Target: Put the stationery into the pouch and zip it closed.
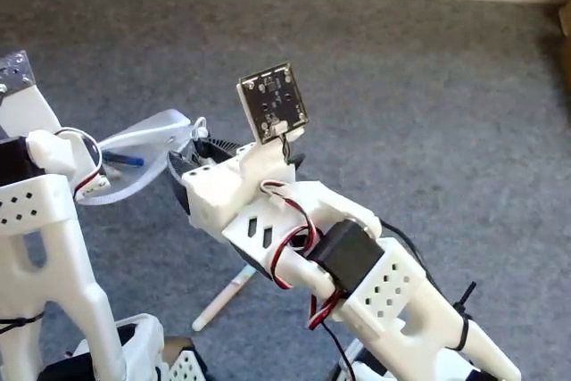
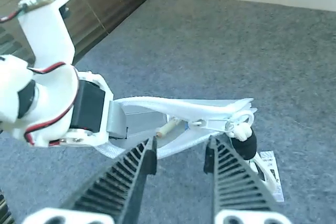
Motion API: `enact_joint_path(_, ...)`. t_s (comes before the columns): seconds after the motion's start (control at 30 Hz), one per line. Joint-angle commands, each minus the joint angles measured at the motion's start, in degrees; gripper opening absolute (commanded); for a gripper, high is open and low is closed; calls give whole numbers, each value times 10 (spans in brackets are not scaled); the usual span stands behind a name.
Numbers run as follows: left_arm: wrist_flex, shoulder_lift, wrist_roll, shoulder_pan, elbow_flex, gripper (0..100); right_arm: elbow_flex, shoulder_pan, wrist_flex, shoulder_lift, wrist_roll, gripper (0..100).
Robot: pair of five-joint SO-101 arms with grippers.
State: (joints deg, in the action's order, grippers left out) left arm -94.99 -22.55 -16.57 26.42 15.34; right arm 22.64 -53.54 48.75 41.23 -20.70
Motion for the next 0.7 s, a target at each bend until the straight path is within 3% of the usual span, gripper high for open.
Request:
enact_joint_path(0.0, 9, 4, -4, 10, 19, 7, -3, -7, 1, 25, 9, 145)
enact_joint_path(0.43, 7, 4, -4, 11, 20, 7, -3, -3, 83, 118, 9, 145)
enact_joint_path(0.67, 7, 4, -4, 11, 20, 7, -1, -3, 190, 118, 5, 145)
